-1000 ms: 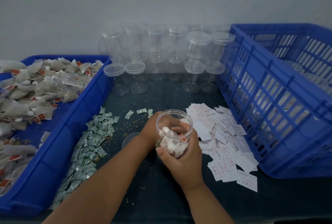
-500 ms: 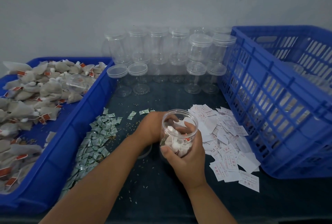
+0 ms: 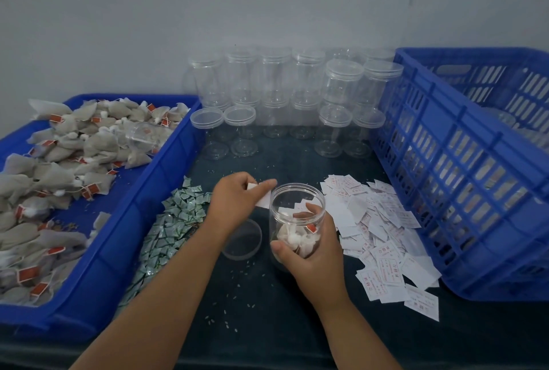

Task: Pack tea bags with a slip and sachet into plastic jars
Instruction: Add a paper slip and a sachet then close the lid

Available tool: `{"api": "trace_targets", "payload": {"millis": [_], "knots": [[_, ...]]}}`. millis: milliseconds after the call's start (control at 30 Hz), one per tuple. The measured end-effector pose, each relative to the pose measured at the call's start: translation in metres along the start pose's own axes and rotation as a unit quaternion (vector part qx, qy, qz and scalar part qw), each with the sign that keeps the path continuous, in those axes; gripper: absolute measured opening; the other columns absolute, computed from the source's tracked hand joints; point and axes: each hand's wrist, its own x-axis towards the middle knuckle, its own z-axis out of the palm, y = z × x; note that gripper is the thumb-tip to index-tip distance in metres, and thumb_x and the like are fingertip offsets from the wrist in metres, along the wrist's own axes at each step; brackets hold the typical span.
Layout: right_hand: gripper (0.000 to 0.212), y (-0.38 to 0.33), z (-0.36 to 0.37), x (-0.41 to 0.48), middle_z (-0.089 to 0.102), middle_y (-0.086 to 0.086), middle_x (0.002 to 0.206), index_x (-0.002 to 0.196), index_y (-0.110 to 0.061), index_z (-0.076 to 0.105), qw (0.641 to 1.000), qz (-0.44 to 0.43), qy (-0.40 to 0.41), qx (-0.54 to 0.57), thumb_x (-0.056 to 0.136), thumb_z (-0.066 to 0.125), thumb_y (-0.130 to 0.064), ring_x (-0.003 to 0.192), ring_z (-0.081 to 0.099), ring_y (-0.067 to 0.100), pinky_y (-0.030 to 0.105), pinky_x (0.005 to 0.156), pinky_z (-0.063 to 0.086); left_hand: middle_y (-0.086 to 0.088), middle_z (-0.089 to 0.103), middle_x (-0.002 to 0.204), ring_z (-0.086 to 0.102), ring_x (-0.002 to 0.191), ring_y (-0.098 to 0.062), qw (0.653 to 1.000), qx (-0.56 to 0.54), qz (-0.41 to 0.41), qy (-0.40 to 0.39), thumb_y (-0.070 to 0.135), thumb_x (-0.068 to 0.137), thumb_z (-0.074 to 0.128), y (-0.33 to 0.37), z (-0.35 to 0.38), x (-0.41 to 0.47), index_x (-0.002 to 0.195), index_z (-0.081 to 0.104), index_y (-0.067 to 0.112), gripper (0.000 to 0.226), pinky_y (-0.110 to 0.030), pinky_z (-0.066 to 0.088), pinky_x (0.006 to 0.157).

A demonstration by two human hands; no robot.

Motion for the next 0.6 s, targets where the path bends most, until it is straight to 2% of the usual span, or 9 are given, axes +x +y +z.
{"api": "trace_targets", "payload": {"millis": [100,167,267,333,400,467,533,600], "knots": [[0.077,-0.002,0.001,0.001,0.070,-0.024,0.128,0.130,-0.062,0.051,1.000,0.003,-0.007,-0.007,0.066,0.093,-0.054,0.119,0.069,0.003,0.014,0.094,0.054,0.003,0.076,0.074,0.059,0.051,-0.002,0.990,-0.138,-0.017,-0.036,0.049,0.084,0.083,0.012,-0.025,-0.007,0.087,0.077,0.021,0.029,-0.017,0.047,0.048],[0.076,-0.003,0.002,0.001,0.070,-0.026,0.128,0.129,-0.063,0.051,1.000,0.002,-0.009,-0.012,0.066,0.093,-0.054,0.119,0.069,0.001,0.013,0.093,0.053,0.006,0.076,0.077,0.061,0.057,0.001,0.984,-0.169,0.011,-0.055,0.044,0.086,0.083,0.022,-0.041,-0.013,0.100,0.078,0.038,0.016,-0.014,0.048,0.053],[0.073,-0.007,0.002,0.002,0.071,-0.027,0.123,0.126,-0.065,0.052,1.000,-0.007,-0.016,-0.024,0.067,0.093,-0.052,0.113,0.070,-0.002,0.009,0.089,0.052,0.011,0.077,0.085,0.068,0.072,-0.001,0.980,-0.140,0.065,-0.125,0.047,0.089,0.078,0.036,-0.055,-0.022,0.119,0.067,0.056,0.033,-0.015,0.053,0.063],[0.072,-0.007,0.003,0.002,0.073,-0.023,0.121,0.127,-0.059,0.053,0.999,-0.009,-0.025,-0.023,0.068,0.094,-0.051,0.111,0.072,0.002,0.012,0.088,0.054,0.014,0.078,0.090,0.069,0.076,0.001,0.971,-0.097,0.103,-0.192,0.045,0.093,0.075,0.046,-0.055,-0.031,0.131,0.060,0.056,0.043,-0.013,0.052,0.068],[0.073,-0.007,0.003,0.001,0.073,-0.019,0.121,0.130,-0.050,0.055,0.999,-0.008,-0.033,-0.018,0.069,0.094,-0.050,0.111,0.073,0.006,0.013,0.088,0.055,0.027,0.075,0.094,0.066,0.075,0.009,0.964,0.008,0.150,-0.218,0.043,0.094,0.074,0.052,-0.050,-0.038,0.139,0.052,0.055,0.052,-0.013,0.049,0.070],[0.077,-0.006,0.002,-0.001,0.073,-0.017,0.124,0.137,-0.041,0.055,0.999,-0.006,-0.039,-0.010,0.071,0.095,-0.048,0.113,0.073,0.008,0.014,0.089,0.055,0.037,0.070,0.103,0.062,0.084,0.014,0.956,0.072,0.186,-0.213,0.042,0.091,0.078,0.054,-0.043,-0.043,0.147,0.046,0.054,0.065,-0.014,0.043,0.078],[0.082,-0.006,0.001,-0.002,0.072,-0.016,0.128,0.142,-0.037,0.054,0.999,-0.008,-0.039,-0.004,0.071,0.095,-0.047,0.118,0.072,0.009,0.017,0.093,0.056,0.033,0.065,0.111,0.054,0.103,0.015,0.959,0.080,0.202,-0.180,0.046,0.084,0.084,0.054,-0.040,-0.043,0.146,0.045,0.054,0.074,-0.014,0.039,0.087],[0.082,-0.006,0.001,-0.001,0.072,-0.015,0.129,0.141,-0.039,0.055,0.999,-0.010,-0.033,0.000,0.071,0.095,-0.045,0.120,0.071,0.011,0.020,0.095,0.057,0.029,0.054,0.116,0.050,0.113,0.007,0.966,0.084,0.197,-0.143,0.054,0.079,0.083,0.055,-0.038,-0.042,0.140,0.048,0.055,0.070,-0.013,0.038,0.088]]}}
